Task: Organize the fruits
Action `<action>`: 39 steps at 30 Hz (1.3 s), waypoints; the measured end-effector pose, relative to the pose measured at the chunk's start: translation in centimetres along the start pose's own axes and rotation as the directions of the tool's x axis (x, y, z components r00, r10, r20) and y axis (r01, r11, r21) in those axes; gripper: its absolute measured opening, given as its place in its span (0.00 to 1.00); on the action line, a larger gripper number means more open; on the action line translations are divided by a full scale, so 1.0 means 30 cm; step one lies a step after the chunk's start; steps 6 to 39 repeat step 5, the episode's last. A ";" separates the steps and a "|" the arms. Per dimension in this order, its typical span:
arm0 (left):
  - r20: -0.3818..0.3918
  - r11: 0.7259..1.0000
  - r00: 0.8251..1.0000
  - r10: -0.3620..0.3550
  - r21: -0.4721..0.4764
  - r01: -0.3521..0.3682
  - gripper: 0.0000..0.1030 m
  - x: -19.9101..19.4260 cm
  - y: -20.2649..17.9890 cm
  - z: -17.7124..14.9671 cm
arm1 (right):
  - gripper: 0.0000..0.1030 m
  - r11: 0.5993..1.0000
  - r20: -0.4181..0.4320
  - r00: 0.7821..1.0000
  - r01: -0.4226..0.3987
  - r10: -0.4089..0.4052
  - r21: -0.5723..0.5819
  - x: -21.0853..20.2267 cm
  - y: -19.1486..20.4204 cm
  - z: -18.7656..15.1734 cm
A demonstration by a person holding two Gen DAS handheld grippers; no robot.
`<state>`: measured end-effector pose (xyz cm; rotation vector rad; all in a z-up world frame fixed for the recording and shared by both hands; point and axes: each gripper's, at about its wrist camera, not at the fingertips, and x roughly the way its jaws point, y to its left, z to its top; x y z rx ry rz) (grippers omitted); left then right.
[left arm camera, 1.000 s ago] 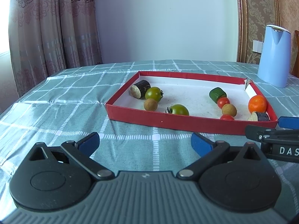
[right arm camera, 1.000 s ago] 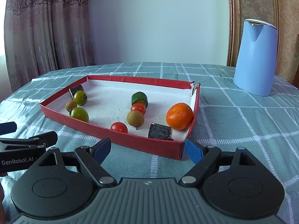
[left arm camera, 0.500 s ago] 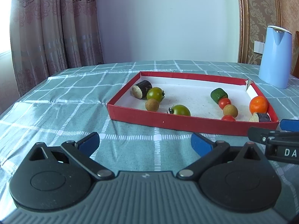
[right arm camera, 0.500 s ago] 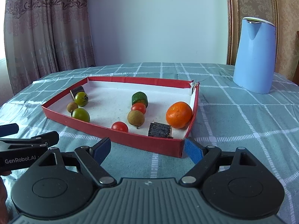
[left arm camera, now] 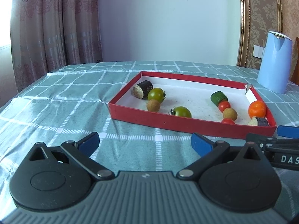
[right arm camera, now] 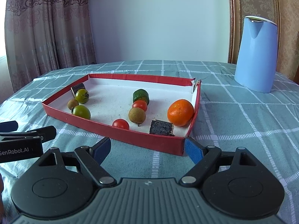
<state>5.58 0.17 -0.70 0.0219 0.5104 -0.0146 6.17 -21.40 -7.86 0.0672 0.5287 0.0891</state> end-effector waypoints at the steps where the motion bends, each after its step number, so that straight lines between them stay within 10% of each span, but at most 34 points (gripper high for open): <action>1: 0.002 1.000 1.000 0.001 0.001 -0.001 1.00 -0.002 0.003 -0.002 | 0.84 1.000 -0.002 1.000 -0.001 0.001 -0.002 0.000 0.001 -0.001; 39: 0.031 0.999 1.000 0.005 0.034 -0.006 1.00 -0.031 0.001 -0.020 | 0.84 1.000 -0.003 1.000 -0.002 0.002 -0.011 -0.006 0.002 -0.004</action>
